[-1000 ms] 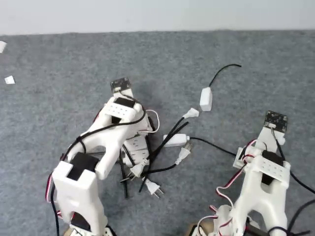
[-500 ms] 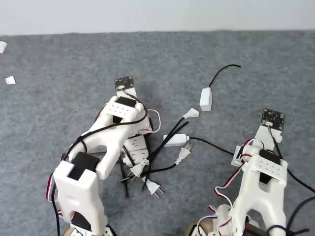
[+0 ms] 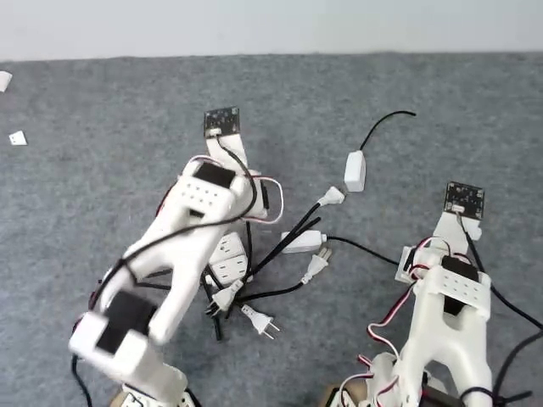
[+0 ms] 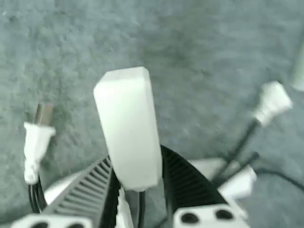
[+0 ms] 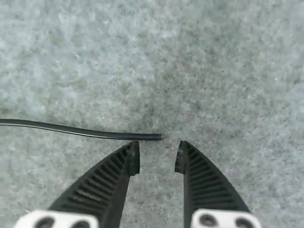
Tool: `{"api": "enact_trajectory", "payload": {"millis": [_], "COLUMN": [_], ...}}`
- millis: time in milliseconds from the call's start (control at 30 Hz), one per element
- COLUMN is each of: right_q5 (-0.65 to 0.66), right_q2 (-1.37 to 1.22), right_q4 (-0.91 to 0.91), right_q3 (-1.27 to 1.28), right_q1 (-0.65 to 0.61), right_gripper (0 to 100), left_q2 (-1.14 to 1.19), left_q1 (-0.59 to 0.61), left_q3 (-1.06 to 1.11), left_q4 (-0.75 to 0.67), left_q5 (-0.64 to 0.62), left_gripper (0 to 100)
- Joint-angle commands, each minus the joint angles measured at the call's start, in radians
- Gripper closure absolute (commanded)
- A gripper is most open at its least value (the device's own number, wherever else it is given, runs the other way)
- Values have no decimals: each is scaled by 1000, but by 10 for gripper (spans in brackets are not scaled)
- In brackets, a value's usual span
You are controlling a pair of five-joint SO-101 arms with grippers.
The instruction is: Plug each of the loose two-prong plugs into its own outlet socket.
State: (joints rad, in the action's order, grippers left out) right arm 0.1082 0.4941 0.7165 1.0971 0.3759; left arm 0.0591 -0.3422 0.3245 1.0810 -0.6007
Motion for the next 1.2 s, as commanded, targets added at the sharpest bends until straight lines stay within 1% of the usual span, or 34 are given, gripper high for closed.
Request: {"api": "enact_trajectory", "payload": {"millis": [0,67,133,200,267,333,400,500,600,633,700,767,833,900,933,1033,1100,1167], "right_q5": [-2,-2,-2,-2,-2,-2,-2,0,0,11,77,150,190,192,180,129,126,149], "right_q2": [-1,-1,-1,-1,-1,-1,-1,-1,1,1,1,4,10,12,12,12,12,12], "right_q4": [-18,-18,-18,-16,-13,-12,-16,-15,-10,-8,-2,28,48,48,53,99,157,197], "right_q3": [-15,-14,-14,-12,-12,-11,-5,-5,-5,-5,-2,-2,-3,-18,-40,-109,-158,-203], "right_q1": [-12,-12,-12,-12,-12,-10,-10,-12,-24,-42,-99,-174,-236,-262,-269,-314,-367,-446], "right_gripper": [855,855,855,855,855,855,855,855,855,855,855,855,855,861,882,998,968,994], "left_q2": [-239,-353,-473,-595,-718,-822,-910,-1008,-1096,-1123,-1186,-1257,-1330,-1405,-1444,-1536,-1576,-1587], "left_q1": [-63,-86,-103,-100,-77,-12,86,242,350,371,408,456,483,505,523,611,678,740], "left_q3": [87,156,225,292,367,443,510,593,671,700,765,823,892,952,978,1026,1040,1049], "left_q4": [6,11,12,12,12,12,12,15,49,61,58,34,-6,-64,-91,-138,-141,-143], "left_q5": [8,35,110,170,199,198,198,198,198,198,198,201,201,201,201,198,198,198], "left_gripper": [987,987,987,987,987,987,987,987,987,987,987,987,987,987,987,987,987,987]}}
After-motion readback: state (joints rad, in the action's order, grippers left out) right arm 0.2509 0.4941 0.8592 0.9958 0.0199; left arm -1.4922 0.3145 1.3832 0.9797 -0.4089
